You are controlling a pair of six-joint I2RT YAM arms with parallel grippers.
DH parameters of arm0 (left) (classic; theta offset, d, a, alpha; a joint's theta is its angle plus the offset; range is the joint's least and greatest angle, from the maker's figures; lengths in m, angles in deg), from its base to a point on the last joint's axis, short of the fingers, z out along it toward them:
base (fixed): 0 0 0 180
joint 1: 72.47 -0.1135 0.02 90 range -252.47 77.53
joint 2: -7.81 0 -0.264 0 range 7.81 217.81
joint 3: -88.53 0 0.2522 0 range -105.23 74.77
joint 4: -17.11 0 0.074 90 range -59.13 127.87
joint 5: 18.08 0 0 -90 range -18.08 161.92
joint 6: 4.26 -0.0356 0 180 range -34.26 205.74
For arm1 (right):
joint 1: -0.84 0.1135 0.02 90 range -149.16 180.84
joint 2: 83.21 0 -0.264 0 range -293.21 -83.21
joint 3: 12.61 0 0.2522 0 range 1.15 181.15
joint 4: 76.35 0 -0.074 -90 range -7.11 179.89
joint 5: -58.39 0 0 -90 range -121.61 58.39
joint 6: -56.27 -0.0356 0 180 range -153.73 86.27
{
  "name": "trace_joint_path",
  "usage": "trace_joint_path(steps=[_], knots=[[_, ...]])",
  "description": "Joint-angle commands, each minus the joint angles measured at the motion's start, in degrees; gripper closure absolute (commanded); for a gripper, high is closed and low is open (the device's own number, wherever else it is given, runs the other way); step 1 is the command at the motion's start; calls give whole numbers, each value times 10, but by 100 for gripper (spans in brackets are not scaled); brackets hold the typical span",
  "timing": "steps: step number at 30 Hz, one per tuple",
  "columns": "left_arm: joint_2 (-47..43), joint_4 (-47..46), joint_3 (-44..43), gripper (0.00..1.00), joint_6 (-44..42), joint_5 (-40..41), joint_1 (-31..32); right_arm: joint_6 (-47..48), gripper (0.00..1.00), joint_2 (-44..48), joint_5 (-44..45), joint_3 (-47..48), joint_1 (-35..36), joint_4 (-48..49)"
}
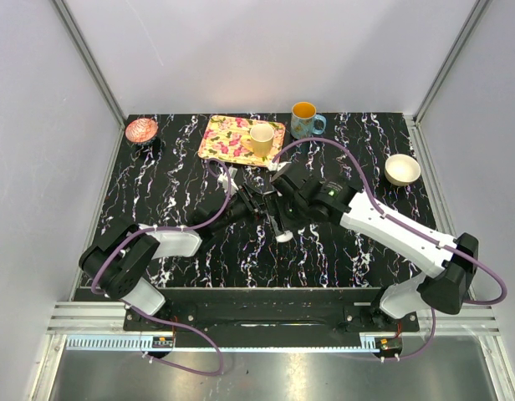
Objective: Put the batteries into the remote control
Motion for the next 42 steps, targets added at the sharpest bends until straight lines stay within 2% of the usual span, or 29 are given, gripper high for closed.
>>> trace_joint_path(steps=[1, 8, 11, 15, 16, 17, 22, 26, 38, 42], knots=[[-1, -57, -13, 100, 10, -7, 3, 11, 38, -7, 22, 23, 6, 17], [1, -61, -7, 100, 13, -8, 4, 10, 46, -11, 26, 25, 6, 17], [1, -64, -7, 100, 14, -8, 4, 9, 54, -12, 25, 27, 6, 17], [1, -66, -5, 100, 14, -8, 4, 8, 55, -13, 23, 27, 6, 17], [1, -68, -5, 100, 14, -8, 5, 8, 47, -13, 24, 27, 6, 17], [2, -68, -5, 100, 14, -8, 4, 7, 45, -13, 25, 27, 6, 17], [3, -73, -3, 100, 17, -9, 4, 8, 43, -16, 25, 25, 6, 16], [0, -74, -3, 100, 18, -10, 4, 9, 53, -17, 20, 21, 6, 18], [0, -77, -2, 100, 19, -10, 5, 10, 61, -20, 19, 15, 6, 18], [0, -80, -1, 100, 21, -15, 5, 18, 67, -17, 24, 16, 6, 11]])
